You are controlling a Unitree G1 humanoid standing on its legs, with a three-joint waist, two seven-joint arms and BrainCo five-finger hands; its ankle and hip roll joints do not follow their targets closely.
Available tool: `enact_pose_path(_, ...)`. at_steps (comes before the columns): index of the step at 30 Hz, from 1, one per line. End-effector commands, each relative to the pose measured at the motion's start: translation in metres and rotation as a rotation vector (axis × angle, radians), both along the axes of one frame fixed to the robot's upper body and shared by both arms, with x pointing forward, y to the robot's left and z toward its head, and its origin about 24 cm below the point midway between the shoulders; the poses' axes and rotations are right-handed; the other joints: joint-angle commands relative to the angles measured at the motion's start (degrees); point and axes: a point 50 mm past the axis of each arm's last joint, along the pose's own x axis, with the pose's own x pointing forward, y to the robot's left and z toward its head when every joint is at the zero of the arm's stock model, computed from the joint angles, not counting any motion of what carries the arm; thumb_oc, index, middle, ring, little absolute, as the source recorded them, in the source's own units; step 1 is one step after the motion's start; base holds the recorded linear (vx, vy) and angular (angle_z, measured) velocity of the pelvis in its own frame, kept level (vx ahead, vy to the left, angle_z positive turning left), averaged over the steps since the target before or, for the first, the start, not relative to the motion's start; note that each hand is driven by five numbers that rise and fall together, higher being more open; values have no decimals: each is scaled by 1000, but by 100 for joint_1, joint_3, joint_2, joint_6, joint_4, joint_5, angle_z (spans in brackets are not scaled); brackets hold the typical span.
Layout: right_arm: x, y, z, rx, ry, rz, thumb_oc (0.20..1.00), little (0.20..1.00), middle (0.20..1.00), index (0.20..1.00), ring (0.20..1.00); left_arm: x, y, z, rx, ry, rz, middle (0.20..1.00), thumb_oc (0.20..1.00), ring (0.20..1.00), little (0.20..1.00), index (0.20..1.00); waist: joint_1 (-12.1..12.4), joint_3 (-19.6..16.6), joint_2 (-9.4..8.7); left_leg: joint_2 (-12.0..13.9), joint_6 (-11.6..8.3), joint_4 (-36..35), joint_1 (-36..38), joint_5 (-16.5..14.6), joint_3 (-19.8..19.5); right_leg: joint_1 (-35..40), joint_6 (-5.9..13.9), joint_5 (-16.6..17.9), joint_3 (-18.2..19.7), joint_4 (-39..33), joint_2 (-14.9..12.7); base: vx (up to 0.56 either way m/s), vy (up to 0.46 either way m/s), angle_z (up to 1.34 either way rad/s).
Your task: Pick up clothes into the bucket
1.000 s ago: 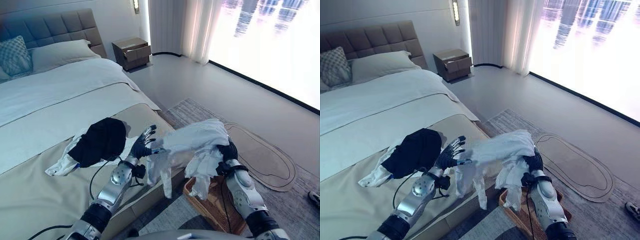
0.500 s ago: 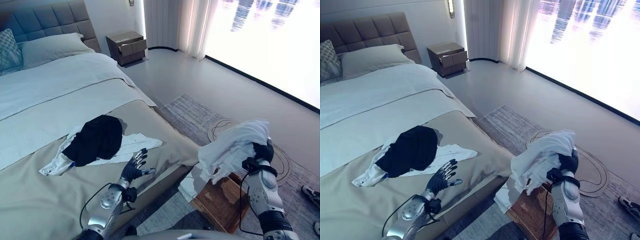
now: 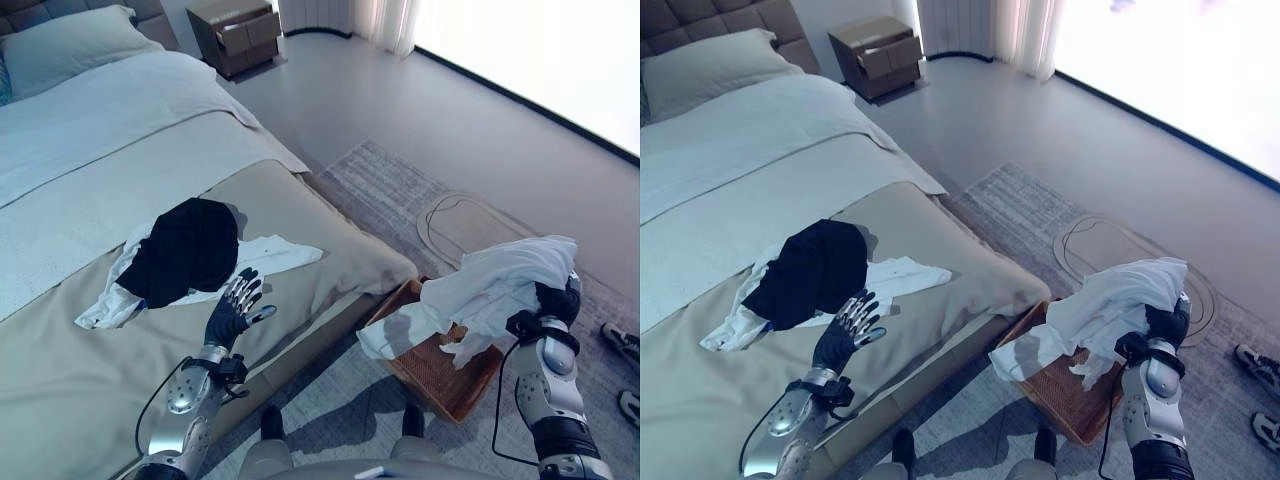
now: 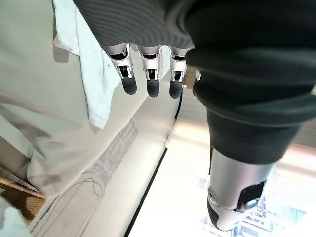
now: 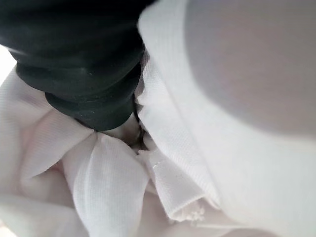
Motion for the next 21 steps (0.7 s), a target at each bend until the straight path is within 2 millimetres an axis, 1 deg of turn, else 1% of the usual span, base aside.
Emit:
enact_pose_path(1,9,-18,83,-161,-354,-57,200,200,200,200,200,11,11,32,-39,-183,77,1000,1000,1000,1000,1000,-3,-49,-204,-78,351,975,-319,-660,112,-315,-42,-71,-189,681,-141,12,-6,-20)
enact_pose_path(2,7,-20,88,-179,-371,-58,200,200,200,200,200,11,11,32,-43,-183,79,1000,1000,1000,1000,1000,-9,-54,-210,-64,349,957,-306,-658,133,-319,-34,-57,-171,653,-134,12,-6,-21)
enact_pose_path(3,7,-20,88,-179,-371,-59,200,200,200,200,200,11,10,32,-43,-183,78,1000,1000,1000,1000,1000,-3,-55,-207,-63,349,953,-303,-657,137,-319,-33,-53,-168,648,-132,19,-18,-17)
enact_pose_path(8,-1,-29,116,-230,-475,-87,200,200,200,200,200,11,9,27,-29,-162,77,1000,1000,1000,1000,1000,-68,-219,-291,-27,315,878,-261,-668,159,-256,-41,-29,-145,500,-85,37,-30,-5)
enact_pose_path(10,-2,-27,128,-254,-522,-83,200,200,200,200,200,12,8,27,-24,-158,77,1000,1000,1000,1000,1000,-79,-271,-313,-12,308,868,-256,-671,156,-235,-51,-31,-141,460,-67,34,-27,-1)
enact_pose_path(12,-3,-31,137,-268,-552,-90,200,200,200,200,200,12,9,25,-15,-147,76,1000,1000,1000,1000,1000,-83,-322,-338,-6,300,856,-244,-666,152,-209,-59,-25,-154,433,-55,42,-16,0)
enact_pose_path(15,-7,-32,151,-292,-605,-80,200,200,200,200,200,12,10,25,-14,-142,79,1000,1000,1000,1000,1000,-106,-362,-360,-11,286,820,-226,-649,156,-189,-63,-24,-156,410,-47,11,-2,0)
enact_pose_path(21,-11,-32,166,-322,-653,-74,200,200,200,200,200,12,11,24,-5,-136,84,1000,1000,1000,1000,1000,-110,-410,-395,-18,285,756,-153,-643,136,-105,-68,-41,-186,392,-31,10,-2,0)
